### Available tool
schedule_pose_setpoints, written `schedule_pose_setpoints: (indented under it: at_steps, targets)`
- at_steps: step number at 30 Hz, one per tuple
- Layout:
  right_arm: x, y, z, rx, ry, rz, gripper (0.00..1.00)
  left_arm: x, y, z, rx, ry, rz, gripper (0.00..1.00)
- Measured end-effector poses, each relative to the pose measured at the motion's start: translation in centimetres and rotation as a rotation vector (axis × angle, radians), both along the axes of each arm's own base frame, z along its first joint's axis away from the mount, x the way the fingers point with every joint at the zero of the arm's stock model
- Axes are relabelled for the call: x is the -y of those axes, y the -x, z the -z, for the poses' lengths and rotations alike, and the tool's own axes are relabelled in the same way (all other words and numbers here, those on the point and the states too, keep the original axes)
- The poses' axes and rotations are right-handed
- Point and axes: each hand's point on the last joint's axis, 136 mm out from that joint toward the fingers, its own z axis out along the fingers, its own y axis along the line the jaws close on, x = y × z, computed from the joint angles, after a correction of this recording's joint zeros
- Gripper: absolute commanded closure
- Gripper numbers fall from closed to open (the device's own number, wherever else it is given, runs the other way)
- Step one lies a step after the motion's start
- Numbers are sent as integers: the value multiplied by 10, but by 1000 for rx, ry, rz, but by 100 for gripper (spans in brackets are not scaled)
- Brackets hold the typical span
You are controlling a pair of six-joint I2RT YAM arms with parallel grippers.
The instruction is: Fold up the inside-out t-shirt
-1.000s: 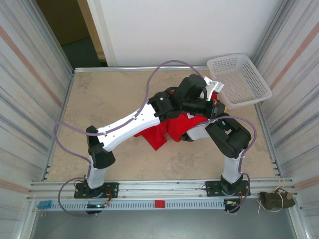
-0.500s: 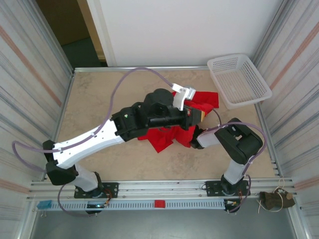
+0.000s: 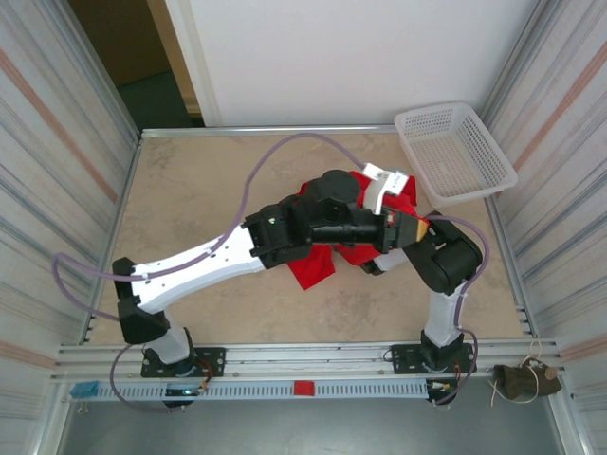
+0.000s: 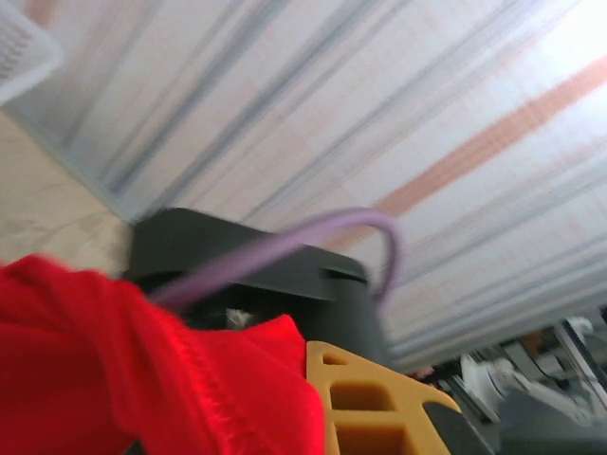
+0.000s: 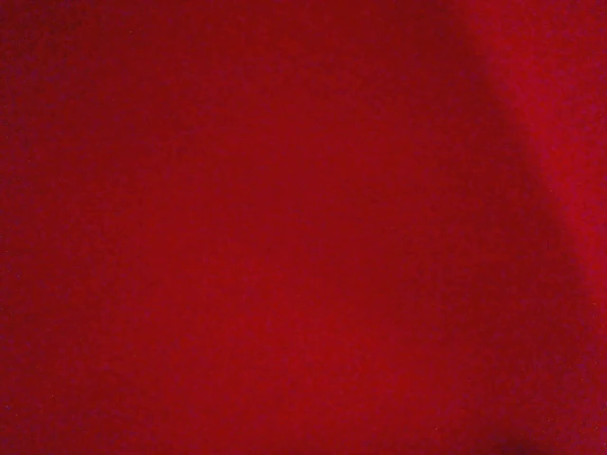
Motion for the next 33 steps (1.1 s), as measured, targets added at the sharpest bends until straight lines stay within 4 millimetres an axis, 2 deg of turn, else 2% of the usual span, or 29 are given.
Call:
schedule_pose_setpoints:
  at_steps: [3, 4, 6, 9, 12, 15, 19, 27, 30, 33]
  targets:
    - [8, -7, 0, -5, -27, 24, 62, 11, 19, -2, 3, 4, 65, 100]
    - [9, -8, -3, 3, -33, 27, 56, 12, 22, -1, 1, 2, 75, 100]
    - [12, -11, -6, 9, -48, 37, 37, 14, 21, -4, 7, 7, 83, 100]
    - [17, -12, -6, 4, -53, 50, 26, 15, 22, -7, 9, 12, 87, 100]
    - [24, -13, -3, -11, -46, 76, 11, 15, 22, -7, 8, 12, 89, 100]
    - [33, -13, 7, -56, -29, 126, 7, 14, 21, -7, 7, 12, 87, 100]
    - [45, -10, 22, -135, 27, 207, 6, 14, 18, -6, 7, 11, 81, 100]
    - [46, -12, 26, -269, 177, 330, 3, 13, 16, -22, 0, 63, 89, 100]
    - [47, -13, 35, -320, 180, 362, 6, 12, 11, -23, -2, 59, 79, 100]
    - [46, -18, 37, -349, 137, 399, 16, 15, 6, -22, -4, 49, 69, 100]
